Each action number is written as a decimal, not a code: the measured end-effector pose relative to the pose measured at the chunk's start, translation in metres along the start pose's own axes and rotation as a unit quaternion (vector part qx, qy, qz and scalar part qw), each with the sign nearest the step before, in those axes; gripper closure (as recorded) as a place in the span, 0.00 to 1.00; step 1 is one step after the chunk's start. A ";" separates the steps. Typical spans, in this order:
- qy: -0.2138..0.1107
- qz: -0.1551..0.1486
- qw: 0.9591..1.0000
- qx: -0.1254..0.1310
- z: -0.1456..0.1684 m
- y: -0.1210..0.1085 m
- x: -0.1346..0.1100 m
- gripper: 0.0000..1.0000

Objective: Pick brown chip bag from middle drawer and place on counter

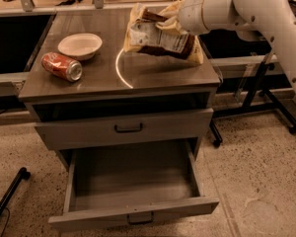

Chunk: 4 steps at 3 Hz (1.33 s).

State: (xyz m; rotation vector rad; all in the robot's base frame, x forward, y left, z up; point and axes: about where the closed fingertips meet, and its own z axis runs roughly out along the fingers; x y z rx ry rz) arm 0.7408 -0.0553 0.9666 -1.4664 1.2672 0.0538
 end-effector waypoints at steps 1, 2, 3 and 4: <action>0.000 0.000 1.000 0.000 0.000 0.000 0.000 0.21; 0.000 0.000 1.000 0.000 0.000 0.000 0.000 0.00; 0.006 -0.004 1.000 0.009 -0.012 -0.008 -0.004 0.00; 0.033 -0.012 0.999 0.028 -0.040 -0.027 -0.005 0.00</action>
Offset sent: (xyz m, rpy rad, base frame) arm 0.0000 0.0000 0.0000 0.0000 0.0000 0.0000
